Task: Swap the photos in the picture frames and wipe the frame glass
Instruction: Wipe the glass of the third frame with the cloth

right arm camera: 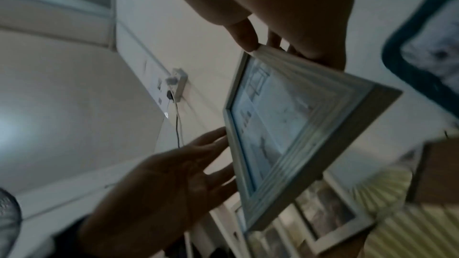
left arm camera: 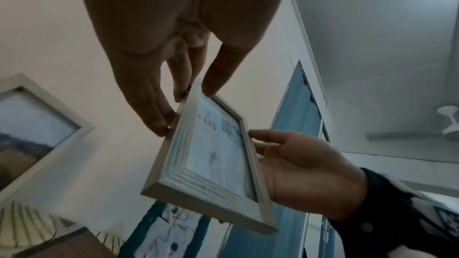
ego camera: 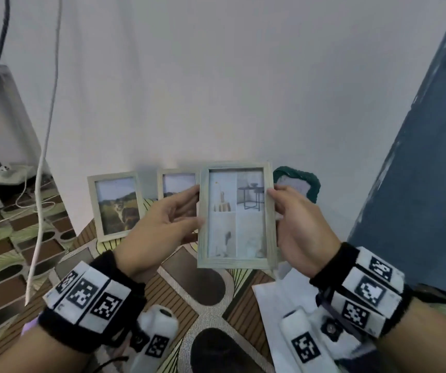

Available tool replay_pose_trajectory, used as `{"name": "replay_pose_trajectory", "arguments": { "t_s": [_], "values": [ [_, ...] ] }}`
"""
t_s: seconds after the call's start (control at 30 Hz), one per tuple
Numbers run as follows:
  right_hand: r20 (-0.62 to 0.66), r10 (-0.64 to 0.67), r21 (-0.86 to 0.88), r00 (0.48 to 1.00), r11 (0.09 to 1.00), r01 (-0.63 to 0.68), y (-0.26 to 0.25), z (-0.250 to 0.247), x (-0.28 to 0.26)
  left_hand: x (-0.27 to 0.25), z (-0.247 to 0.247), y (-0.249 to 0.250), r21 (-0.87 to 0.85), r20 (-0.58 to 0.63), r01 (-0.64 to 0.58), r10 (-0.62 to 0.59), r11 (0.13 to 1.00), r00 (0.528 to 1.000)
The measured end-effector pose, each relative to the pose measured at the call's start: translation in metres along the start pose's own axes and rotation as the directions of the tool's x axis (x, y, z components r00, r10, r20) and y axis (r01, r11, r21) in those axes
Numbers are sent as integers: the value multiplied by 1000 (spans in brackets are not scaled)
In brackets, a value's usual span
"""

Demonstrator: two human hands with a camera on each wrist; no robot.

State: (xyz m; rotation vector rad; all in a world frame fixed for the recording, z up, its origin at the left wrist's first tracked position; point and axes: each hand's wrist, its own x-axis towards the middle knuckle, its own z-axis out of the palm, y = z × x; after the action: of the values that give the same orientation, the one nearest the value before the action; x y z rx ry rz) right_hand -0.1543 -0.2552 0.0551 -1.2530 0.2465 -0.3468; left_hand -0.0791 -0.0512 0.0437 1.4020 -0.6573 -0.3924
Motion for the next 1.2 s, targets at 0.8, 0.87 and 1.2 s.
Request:
{"name": "replay_pose_trajectory", "arguments": {
  "t_s": [0.8,0.87,1.2],
  "values": [
    [-143,38,-233,989,970,-71,29,-13,220,208,-20,-61,77,-154,150,-137,986,978],
    [-145,51,-205,988,975,-81,38,-12,226,213,-22,-75,70,-189,155,-140,985,972],
    [-211,-5,-279,977,959,-56,77,-8,247,227,-24,-123,114,-242,155,-124,981,962]
  ]
}}
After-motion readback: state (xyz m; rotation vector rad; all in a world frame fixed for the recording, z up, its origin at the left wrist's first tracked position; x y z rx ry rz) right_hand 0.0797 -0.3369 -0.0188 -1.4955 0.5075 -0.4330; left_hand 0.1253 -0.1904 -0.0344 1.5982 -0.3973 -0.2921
